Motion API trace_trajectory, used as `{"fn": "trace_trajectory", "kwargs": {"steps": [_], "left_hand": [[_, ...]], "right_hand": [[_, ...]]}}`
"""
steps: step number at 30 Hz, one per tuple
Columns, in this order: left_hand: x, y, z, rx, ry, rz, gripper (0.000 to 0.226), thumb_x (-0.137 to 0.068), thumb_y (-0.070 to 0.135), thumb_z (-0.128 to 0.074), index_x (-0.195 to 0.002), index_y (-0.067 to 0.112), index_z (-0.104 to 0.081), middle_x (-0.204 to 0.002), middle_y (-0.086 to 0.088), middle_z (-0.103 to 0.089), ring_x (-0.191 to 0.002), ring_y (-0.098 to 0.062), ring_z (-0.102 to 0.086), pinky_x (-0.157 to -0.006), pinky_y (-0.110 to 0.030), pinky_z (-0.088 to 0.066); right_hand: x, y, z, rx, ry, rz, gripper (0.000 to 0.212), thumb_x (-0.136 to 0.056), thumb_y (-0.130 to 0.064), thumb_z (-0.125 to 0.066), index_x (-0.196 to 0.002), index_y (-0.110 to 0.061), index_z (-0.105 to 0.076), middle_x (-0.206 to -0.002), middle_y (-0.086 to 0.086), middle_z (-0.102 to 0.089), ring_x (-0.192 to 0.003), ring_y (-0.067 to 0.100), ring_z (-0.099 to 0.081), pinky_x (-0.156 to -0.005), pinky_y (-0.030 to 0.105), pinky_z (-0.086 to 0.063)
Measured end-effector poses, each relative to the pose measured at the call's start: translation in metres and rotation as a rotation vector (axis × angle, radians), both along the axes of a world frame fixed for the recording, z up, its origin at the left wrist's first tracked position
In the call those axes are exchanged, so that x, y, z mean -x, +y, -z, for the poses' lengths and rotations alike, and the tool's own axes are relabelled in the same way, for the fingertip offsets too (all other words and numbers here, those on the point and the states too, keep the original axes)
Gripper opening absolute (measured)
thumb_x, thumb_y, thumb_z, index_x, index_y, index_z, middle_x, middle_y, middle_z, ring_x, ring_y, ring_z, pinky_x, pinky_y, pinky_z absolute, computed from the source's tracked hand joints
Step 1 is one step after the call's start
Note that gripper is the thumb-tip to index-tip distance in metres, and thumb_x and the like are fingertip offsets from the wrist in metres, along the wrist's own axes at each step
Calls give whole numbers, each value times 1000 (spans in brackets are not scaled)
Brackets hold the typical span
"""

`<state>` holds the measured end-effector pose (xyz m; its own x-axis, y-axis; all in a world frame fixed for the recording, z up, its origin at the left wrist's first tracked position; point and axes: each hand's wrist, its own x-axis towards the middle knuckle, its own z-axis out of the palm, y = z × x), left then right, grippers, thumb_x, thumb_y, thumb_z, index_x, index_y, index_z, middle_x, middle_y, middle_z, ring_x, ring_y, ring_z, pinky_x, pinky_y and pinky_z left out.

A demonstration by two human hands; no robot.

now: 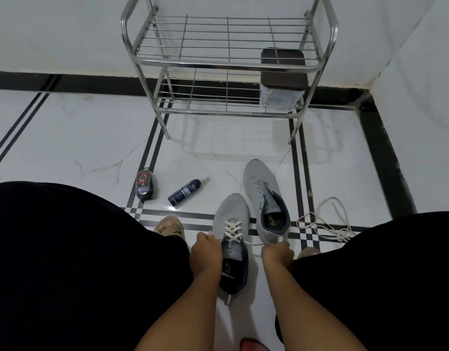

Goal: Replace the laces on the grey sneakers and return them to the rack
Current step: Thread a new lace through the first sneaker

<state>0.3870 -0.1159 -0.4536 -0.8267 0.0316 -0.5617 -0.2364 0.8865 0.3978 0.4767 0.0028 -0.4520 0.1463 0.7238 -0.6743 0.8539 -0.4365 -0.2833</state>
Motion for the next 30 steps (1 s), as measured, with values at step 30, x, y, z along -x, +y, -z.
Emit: {"fn": "trace_trajectory", "kwargs": {"steps": [30], "left_hand": [[14, -2, 23, -9, -24, 32, 19, -97, 24, -46, -105, 15, -61, -115, -13, -59, -105, -32, -57, -84, -34, -45]], "right_hand": [[15, -8, 14, 42, 142, -380, 25, -93, -28, -55, -108, -15, -70, -112, 15, -67, -102, 34, -62, -79, 32, -49]]}}
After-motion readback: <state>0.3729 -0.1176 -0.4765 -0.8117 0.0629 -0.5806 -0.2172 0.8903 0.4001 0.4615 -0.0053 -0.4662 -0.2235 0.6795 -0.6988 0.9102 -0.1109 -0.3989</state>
